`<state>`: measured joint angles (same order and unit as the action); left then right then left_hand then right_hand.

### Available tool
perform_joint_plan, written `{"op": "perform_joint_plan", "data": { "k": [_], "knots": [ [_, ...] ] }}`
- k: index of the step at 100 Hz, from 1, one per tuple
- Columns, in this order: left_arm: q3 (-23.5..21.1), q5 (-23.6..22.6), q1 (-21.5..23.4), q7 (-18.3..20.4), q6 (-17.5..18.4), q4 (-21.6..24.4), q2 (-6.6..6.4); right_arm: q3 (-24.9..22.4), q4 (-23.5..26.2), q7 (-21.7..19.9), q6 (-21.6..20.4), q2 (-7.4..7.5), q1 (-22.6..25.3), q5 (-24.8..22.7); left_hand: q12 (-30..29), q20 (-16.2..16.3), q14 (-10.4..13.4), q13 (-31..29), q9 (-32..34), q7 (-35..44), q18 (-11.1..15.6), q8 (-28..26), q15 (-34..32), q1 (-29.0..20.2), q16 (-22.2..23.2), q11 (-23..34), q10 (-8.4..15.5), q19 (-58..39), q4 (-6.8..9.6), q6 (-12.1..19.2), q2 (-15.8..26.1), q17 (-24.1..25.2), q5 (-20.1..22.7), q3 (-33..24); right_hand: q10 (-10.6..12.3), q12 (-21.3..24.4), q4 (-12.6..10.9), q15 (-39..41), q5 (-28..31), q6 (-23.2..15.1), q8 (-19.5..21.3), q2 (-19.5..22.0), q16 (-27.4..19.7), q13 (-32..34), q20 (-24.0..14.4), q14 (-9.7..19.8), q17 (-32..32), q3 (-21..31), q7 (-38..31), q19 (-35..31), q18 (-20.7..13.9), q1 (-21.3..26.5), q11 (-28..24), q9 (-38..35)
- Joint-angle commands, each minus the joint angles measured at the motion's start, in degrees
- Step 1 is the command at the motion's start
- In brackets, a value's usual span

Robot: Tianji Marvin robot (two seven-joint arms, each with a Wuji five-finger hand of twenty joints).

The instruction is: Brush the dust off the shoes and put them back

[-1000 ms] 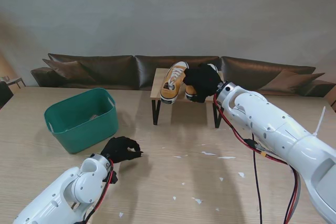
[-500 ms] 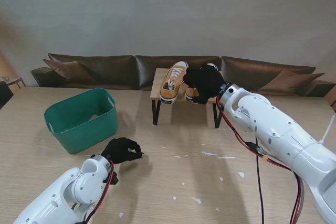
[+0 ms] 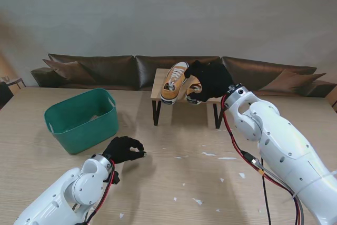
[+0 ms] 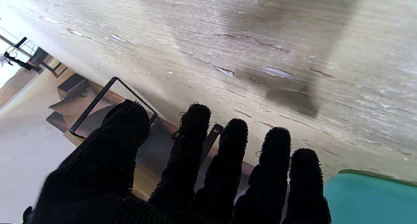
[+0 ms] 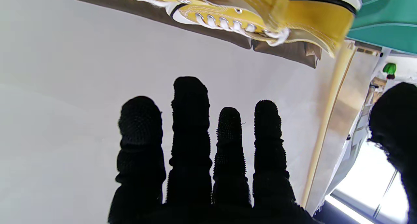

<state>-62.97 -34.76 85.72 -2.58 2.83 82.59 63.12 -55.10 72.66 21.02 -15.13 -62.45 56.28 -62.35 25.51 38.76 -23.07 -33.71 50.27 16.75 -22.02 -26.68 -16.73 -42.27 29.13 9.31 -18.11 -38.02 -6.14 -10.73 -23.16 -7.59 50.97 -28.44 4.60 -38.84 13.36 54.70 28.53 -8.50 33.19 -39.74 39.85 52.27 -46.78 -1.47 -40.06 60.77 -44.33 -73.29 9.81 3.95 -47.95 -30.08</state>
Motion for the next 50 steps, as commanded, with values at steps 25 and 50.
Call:
{"op": "perform_joint_plan", "data": {
  "k": [25,50],
  "knots": [
    [-0.6,-0.2,0.3,-0.1,2.8,1.5,0.46,-6.7,10.8,-6.8,-0.7,-0.23,10.5,5.5,-0.7,0.9,-1.0,2.9,-2.8,-1.1,-0.6,0.5,1.2,-0.9,-0.3,-1.0,-0.2,1.8,1.88,0.3,2.0,1.2,-1.9,1.2,-2.5,5.5,-3.2,-19.4,1.7,-1.5,-0.9,5.7,-8.0,-3.2,5.5,-4.9,16.9,-6.7,5.1,11.3,6.2,1.3,7.4,-2.8],
    [-1.9,-0.6,1.3,-0.3,4.7,2.8,0.35,-9.9,16.0,-9.0,0.8,-0.66,17.5,9.9,-1.1,0.9,-1.0,3.3,-3.6,-1.7,-0.7,0.8,1.6,-0.8,-0.5,-1.3,-0.1,2.2,1.86,0.6,1.8,1.2,-2.9,1.2,-3.1,8.3,-4.4,-26.9,2.9,-2.1,-1.6,9.0,-11.2,-4.5,7.7,-6.4,18.6,-12.0,9.0,15.7,7.7,3.7,11.7,-3.5]
  ]
}}
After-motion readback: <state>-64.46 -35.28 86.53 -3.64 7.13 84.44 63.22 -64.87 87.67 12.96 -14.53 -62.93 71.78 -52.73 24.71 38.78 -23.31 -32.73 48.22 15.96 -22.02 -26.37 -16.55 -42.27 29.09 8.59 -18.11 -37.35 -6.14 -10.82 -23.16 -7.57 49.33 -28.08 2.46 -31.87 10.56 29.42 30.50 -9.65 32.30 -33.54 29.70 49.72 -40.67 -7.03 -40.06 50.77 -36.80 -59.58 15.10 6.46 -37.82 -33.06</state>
